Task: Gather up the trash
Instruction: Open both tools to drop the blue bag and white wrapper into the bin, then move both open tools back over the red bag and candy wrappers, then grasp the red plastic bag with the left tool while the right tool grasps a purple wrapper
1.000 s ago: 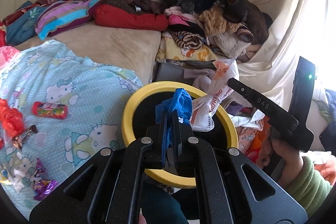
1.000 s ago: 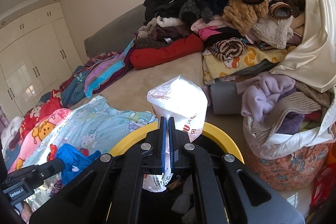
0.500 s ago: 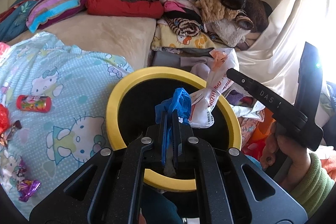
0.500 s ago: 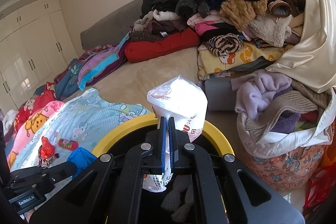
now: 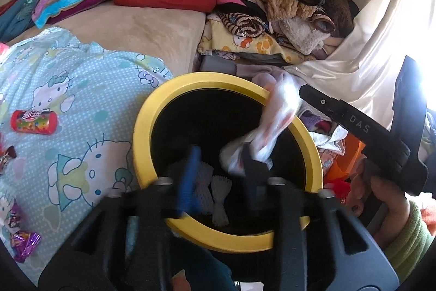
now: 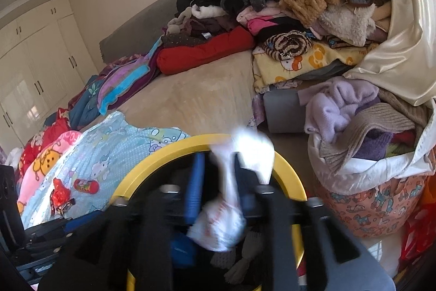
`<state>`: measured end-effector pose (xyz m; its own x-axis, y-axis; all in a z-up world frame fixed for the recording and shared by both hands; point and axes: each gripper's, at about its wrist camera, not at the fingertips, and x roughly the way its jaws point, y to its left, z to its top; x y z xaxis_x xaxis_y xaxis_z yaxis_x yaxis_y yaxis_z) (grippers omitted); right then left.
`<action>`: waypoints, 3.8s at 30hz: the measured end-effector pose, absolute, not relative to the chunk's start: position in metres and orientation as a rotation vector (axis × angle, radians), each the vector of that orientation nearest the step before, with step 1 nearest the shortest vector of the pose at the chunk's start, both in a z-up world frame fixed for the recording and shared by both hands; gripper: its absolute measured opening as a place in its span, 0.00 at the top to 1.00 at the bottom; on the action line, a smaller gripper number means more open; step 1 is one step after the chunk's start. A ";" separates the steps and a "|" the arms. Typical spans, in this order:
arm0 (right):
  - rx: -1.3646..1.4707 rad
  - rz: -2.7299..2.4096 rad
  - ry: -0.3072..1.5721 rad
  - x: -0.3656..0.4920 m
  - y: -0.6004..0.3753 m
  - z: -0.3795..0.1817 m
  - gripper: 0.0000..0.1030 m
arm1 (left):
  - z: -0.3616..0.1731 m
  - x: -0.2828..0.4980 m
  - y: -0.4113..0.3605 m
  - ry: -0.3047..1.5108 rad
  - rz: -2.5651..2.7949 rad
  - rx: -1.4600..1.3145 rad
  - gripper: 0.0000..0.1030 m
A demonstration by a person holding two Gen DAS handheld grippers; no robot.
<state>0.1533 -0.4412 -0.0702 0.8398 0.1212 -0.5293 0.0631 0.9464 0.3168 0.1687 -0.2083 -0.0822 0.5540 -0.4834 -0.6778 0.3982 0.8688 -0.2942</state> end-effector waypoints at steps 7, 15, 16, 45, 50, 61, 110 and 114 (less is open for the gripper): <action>0.345 0.028 0.563 0.153 -0.442 -0.070 0.53 | -0.069 0.164 -0.194 0.793 -0.500 -0.161 0.18; 0.344 0.043 0.554 0.151 -0.435 -0.066 0.42 | -0.055 0.158 -0.176 0.750 -0.451 -0.185 0.11; 0.340 0.049 0.551 0.151 -0.432 -0.064 0.40 | -0.053 0.156 -0.174 0.742 -0.443 -0.178 0.11; 0.242 0.172 0.542 0.139 -0.365 -0.036 0.24 | -0.018 0.143 -0.099 0.630 -0.299 -0.252 0.11; 0.230 0.202 0.548 0.138 -0.353 -0.034 0.24 | -0.013 0.144 -0.087 0.615 -0.272 -0.265 0.11; 0.201 0.284 0.563 0.131 -0.316 -0.030 0.24 | -0.012 0.148 -0.051 0.590 -0.182 -0.303 0.11; 0.018 0.605 0.891 0.150 -0.110 -0.113 0.25 | -0.101 0.191 0.113 0.746 0.053 -0.638 0.34; 0.038 0.611 0.960 0.159 -0.103 -0.127 0.33 | -0.108 0.203 0.111 0.780 0.054 -0.637 0.40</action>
<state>0.1594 -0.1026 -0.1266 0.4197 0.5032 -0.7554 -0.4707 0.8323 0.2929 0.2034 0.1113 -0.1085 0.7193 -0.1832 -0.6701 -0.2733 0.8122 -0.5153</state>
